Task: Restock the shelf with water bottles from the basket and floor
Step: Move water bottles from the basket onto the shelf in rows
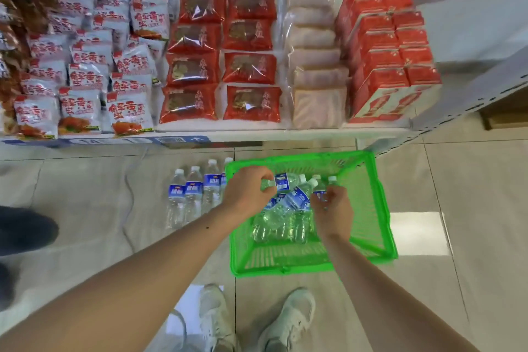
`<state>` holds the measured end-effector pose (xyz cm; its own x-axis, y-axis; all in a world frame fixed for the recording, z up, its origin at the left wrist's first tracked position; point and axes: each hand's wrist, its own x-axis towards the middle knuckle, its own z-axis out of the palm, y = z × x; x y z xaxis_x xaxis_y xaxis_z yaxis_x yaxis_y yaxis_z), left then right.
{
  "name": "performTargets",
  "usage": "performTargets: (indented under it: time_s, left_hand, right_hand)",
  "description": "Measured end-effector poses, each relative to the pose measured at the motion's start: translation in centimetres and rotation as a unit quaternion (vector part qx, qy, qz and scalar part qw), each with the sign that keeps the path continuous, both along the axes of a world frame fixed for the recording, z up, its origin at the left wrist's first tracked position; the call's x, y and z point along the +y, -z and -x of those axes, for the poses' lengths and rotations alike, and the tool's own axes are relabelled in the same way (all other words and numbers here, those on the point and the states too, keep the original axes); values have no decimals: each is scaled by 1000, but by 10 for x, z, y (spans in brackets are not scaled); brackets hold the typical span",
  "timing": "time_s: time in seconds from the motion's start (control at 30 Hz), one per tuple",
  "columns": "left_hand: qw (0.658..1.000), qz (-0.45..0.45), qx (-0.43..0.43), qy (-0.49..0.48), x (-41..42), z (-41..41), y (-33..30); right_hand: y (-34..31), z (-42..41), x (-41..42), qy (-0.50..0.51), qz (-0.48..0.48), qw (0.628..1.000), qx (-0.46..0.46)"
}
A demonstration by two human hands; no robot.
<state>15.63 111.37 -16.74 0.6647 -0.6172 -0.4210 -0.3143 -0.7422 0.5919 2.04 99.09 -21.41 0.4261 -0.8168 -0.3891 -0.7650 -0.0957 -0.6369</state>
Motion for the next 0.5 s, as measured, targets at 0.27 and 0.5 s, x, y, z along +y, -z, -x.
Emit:
performTargets:
  time_s: [0.27, 0.5]
  left_hand:
    - [996, -69, 54, 29, 0, 31, 193]
    - [990, -118, 29, 76, -1, 27, 274]
  right_hand:
    - [186, 0, -5, 24, -138, 980, 139]
    - [275, -30, -2, 132, -221, 959, 116]
